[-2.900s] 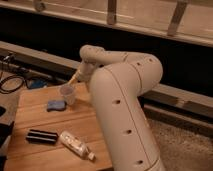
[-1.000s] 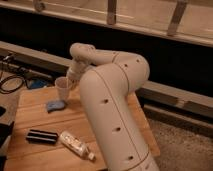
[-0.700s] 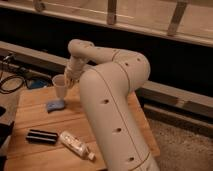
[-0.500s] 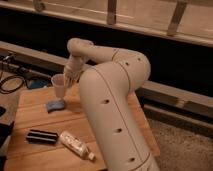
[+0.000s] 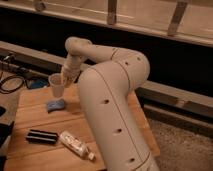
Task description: Pick up the ceramic cup
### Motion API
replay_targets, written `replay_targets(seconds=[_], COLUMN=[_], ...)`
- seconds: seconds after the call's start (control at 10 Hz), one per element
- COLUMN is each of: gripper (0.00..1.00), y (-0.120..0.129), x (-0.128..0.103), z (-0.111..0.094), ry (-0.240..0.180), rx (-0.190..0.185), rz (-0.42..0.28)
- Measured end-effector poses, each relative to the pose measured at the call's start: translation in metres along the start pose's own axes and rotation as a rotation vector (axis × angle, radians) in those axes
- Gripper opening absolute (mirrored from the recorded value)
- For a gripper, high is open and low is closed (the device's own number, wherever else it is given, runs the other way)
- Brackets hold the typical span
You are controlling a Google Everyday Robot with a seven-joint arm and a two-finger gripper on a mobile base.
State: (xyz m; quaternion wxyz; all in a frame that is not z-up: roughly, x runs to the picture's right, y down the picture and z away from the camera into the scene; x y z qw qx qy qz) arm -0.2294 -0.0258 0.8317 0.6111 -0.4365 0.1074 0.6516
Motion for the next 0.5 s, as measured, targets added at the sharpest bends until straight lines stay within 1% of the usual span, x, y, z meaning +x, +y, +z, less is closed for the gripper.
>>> replay_targets(seconds=[0.2,0.3,0.4,0.5], gripper=[0.48,0.51,0.49,0.44], y=[0.003,0.007,0.010,0.012], x=[0.002,0.002,0.003,0.003], z=[-0.002,-0.001,-0.002,-0.002], ry=[0.004,0.005,0.006,0.007], rx=[-0.004,-0.007,-0.009,-0.011], rz=[-0.005,-0.011,-0.015,-0.019])
